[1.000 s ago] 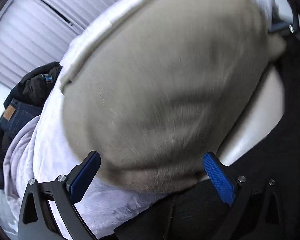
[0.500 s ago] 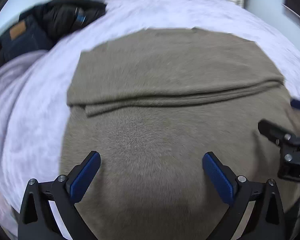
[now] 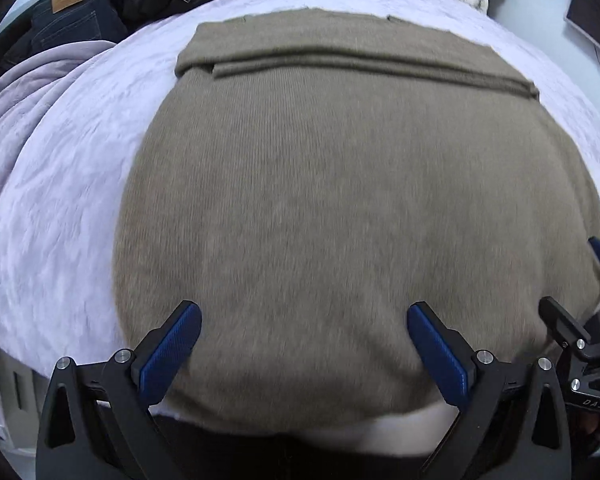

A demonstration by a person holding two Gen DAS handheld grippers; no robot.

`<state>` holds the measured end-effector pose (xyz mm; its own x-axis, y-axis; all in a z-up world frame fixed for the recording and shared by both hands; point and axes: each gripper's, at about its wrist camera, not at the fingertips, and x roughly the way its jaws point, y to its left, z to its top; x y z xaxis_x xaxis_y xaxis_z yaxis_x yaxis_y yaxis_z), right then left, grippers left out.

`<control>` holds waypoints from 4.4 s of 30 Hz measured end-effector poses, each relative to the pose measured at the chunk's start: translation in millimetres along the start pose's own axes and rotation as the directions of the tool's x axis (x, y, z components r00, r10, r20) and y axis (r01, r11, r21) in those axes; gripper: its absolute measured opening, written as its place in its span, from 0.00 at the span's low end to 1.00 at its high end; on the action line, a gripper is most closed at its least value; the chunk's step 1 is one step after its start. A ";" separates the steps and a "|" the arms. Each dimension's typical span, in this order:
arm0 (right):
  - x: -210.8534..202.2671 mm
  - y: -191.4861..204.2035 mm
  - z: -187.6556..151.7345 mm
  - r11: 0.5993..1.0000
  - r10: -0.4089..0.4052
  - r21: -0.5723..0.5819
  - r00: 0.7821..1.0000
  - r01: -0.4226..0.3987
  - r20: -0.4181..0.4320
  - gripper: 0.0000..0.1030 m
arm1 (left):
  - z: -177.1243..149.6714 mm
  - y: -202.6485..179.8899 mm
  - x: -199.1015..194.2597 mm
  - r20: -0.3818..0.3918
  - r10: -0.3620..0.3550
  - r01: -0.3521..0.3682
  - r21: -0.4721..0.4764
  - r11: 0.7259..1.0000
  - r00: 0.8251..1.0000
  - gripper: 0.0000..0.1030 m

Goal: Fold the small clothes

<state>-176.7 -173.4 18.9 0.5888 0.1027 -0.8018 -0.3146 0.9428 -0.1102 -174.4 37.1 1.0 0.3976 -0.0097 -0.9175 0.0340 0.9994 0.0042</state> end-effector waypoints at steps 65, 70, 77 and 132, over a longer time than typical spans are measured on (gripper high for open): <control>-30.1 -72.4 -43.4 0.990 0.004 -0.143 0.999 -0.009 -0.033 0.99 | -40.4 78.0 -30.7 0.175 -0.078 0.074 0.029 0.997 0.981 1.00; -44.5 -124.2 -59.2 1.000 -0.003 0.011 0.999 0.004 -0.032 0.99 | -32.3 121.9 -16.2 0.153 -0.133 0.152 -0.122 0.981 0.979 1.00; -27.1 -133.4 -36.0 0.957 0.211 0.195 0.976 -0.216 0.044 0.99 | -33.1 82.7 -8.4 0.145 -0.245 0.250 -0.020 0.968 0.959 1.00; -44.8 -90.4 -47.3 0.879 0.465 0.029 0.869 -0.476 0.170 0.10 | -36.3 67.5 -43.9 0.265 -0.256 0.249 0.060 0.967 0.930 0.15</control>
<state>-209.9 -278.2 37.0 0.4919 0.5818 -0.6478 -0.5354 0.7888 0.3020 -222.8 106.2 27.1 0.6038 -0.2737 -0.7487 0.1866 0.9616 -0.2010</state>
